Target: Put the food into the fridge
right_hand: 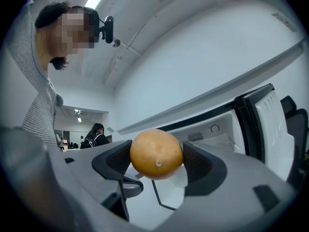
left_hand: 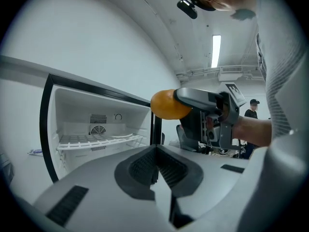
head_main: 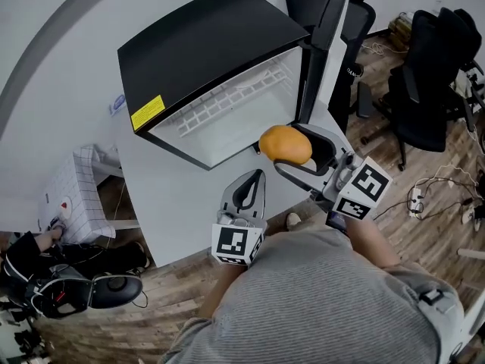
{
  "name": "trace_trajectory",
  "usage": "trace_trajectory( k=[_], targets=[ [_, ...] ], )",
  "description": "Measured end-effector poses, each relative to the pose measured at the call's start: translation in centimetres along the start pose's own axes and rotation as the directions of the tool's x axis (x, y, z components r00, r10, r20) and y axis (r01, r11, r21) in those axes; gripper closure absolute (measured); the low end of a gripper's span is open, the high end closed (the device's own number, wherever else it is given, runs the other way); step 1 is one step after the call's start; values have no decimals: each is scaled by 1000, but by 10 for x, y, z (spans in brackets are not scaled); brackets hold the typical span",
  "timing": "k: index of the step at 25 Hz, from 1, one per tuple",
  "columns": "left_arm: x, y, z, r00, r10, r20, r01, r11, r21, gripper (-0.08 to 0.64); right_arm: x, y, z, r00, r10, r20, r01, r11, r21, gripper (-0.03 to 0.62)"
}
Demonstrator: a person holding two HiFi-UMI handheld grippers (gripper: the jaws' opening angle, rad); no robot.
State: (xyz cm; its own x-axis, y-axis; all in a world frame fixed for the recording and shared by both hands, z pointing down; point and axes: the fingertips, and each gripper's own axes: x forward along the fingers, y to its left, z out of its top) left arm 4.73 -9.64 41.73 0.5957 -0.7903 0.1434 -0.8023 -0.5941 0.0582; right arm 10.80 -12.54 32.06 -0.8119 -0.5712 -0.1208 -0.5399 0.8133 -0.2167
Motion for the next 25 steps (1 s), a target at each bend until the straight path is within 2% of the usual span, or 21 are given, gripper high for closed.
trace_trajectory(
  k=[4,7,12,18,25],
  targets=[
    [12,-12,2,999,35,9,-35,999,-3,549,-1,-11,0,998,54,-10,-54,998,10,255],
    [14,-15,-5,998,53,-19,-53,999,-6,549,0,-17,0,996,85,-9,-85,996,18,255],
    [14,-5,-6,995,103,-10,-103,995,-9,549,7,-20,-3,993,115,-11,-115,993,24,255],
    [15,2,-3,993,115,11,-115,993,-22,549,12,-18,-6,992,120,-25,-120,992,26,255],
    [15,3,-13,994,109,-5,-109,993,-37,549,15,-25,-10,995,91,-39,-91,996,11,255]
  ],
)
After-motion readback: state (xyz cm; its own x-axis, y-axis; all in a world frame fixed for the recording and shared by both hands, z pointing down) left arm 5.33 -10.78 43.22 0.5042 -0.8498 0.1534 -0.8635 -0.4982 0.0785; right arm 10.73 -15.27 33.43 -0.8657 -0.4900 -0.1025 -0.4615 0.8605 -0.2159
